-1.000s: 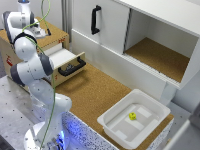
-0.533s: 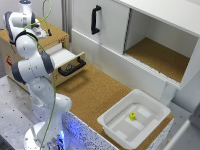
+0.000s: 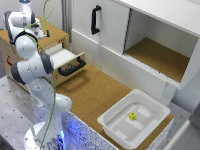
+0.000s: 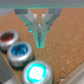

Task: Toggle the green light switch to turn on the green light

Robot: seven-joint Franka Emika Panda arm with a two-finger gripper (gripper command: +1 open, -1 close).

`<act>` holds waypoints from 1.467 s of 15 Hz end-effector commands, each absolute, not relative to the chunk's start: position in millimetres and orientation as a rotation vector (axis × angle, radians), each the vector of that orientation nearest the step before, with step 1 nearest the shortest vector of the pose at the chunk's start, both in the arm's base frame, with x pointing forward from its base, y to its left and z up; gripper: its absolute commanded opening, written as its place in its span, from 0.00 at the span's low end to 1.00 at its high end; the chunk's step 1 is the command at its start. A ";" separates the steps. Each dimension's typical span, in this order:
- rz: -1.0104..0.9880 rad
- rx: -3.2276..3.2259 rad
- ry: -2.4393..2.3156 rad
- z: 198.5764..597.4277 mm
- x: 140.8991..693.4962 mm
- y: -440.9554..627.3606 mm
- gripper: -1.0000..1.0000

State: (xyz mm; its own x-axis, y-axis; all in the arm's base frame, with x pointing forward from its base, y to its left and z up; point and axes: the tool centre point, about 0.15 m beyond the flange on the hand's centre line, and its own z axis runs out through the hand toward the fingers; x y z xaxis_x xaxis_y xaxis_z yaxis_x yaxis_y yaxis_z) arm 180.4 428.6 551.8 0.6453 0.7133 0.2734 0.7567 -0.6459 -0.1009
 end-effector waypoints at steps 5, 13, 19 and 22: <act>-0.418 -2.699 -0.693 600.0 195.1 326.4 1.00; -0.457 -2.826 -0.321 585.4 221.0 259.8 1.00; -0.533 -2.957 -0.170 562.8 281.2 220.5 1.00; -0.576 -3.039 -0.131 562.5 317.8 198.6 1.00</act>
State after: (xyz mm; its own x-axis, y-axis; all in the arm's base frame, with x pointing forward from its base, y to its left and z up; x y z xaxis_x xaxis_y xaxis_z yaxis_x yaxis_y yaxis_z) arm 264.4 224.4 576.7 0.9397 0.0797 0.3326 0.1323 -0.9815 -0.1387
